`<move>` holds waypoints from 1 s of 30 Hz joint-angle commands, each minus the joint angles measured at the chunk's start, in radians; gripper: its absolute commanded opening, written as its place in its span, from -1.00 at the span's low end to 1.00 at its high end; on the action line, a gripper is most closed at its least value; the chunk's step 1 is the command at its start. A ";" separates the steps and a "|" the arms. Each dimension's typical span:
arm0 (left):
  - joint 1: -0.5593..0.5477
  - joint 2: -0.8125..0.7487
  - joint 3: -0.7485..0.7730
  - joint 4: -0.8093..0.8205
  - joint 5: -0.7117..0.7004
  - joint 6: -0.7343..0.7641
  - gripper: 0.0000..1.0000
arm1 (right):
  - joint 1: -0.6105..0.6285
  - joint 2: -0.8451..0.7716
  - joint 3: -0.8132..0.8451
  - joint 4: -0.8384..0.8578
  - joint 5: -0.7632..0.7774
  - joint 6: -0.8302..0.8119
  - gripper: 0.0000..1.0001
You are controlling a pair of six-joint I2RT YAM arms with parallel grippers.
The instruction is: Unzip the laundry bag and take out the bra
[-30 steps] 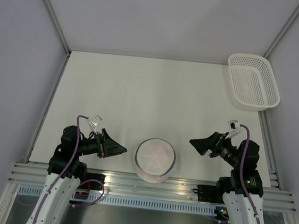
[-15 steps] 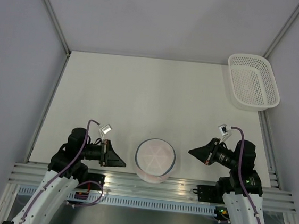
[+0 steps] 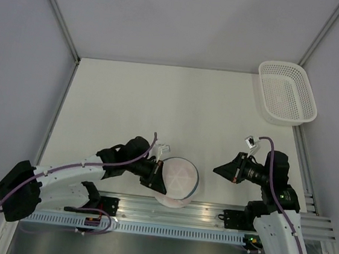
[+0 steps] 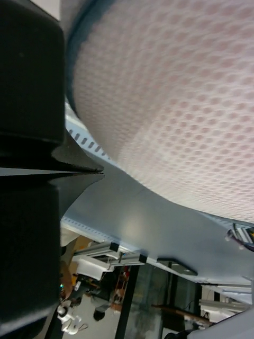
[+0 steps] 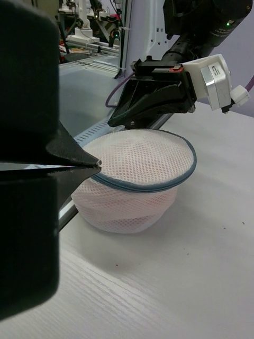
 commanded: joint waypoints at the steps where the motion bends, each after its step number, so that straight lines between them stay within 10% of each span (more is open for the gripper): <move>1: -0.040 0.089 0.077 0.114 -0.203 0.043 -0.95 | 0.006 0.000 0.048 -0.017 0.038 -0.032 -0.99; 16: -0.103 0.415 0.178 0.289 -0.803 -0.036 -0.96 | 0.008 0.034 0.011 0.010 0.110 -0.024 -0.99; 30: 0.098 0.619 0.356 0.466 -0.708 0.053 -0.96 | 0.006 0.072 -0.008 0.054 0.259 -0.032 -0.99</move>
